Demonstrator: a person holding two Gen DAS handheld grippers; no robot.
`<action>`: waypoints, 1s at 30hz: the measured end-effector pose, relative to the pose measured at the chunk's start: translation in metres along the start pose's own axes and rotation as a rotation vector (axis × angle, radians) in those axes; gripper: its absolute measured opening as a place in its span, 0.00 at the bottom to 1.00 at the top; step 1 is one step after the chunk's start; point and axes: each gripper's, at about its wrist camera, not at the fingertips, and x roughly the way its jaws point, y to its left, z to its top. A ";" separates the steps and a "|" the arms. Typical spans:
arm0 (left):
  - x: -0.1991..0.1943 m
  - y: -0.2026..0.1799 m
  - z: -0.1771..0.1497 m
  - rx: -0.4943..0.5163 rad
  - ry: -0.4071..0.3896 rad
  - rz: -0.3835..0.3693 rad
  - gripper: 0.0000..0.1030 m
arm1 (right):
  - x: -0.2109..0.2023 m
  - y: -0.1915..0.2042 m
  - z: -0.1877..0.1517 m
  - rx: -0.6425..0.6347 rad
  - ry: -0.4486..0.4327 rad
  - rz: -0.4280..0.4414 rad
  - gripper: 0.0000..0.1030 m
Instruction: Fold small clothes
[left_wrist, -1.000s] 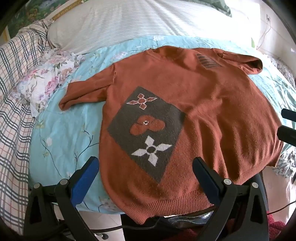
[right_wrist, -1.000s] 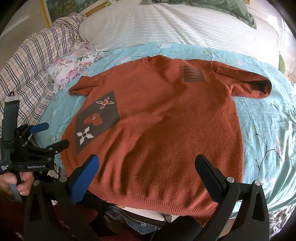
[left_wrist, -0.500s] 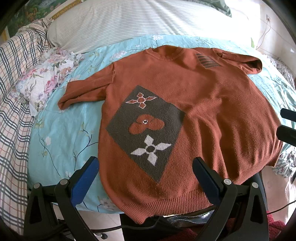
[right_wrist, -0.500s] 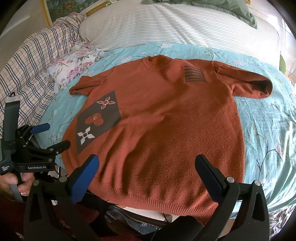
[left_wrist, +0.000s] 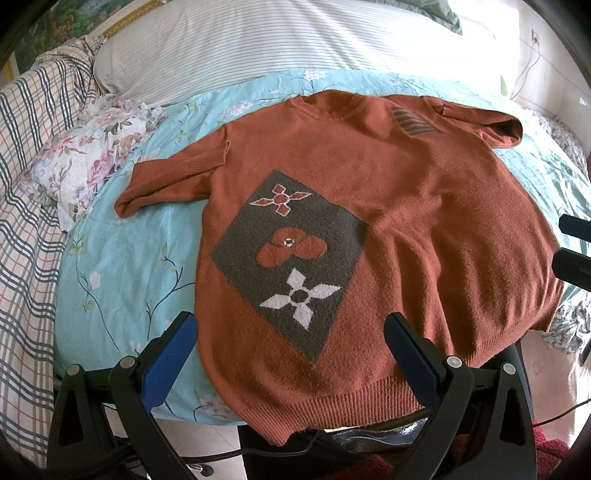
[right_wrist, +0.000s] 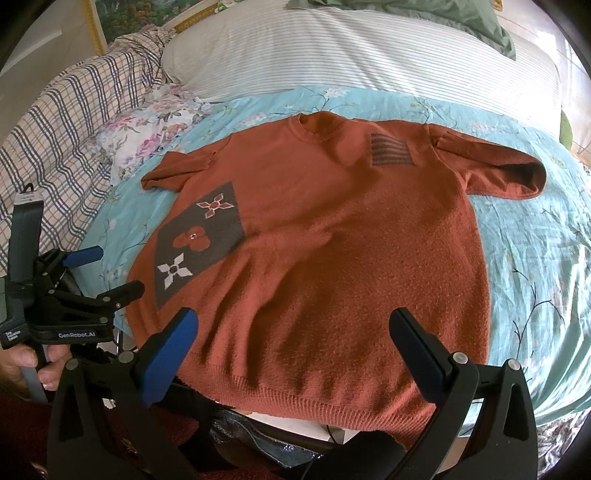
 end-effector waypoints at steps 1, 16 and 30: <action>0.000 0.000 0.000 0.001 0.001 0.001 0.98 | 0.000 0.000 0.000 0.001 -0.002 0.001 1.00; 0.003 -0.002 0.000 0.002 0.010 -0.005 0.98 | 0.000 0.000 0.001 0.005 -0.001 0.011 1.00; 0.008 -0.004 0.007 0.004 0.049 -0.017 0.98 | 0.002 0.002 0.004 -0.013 0.046 -0.005 1.00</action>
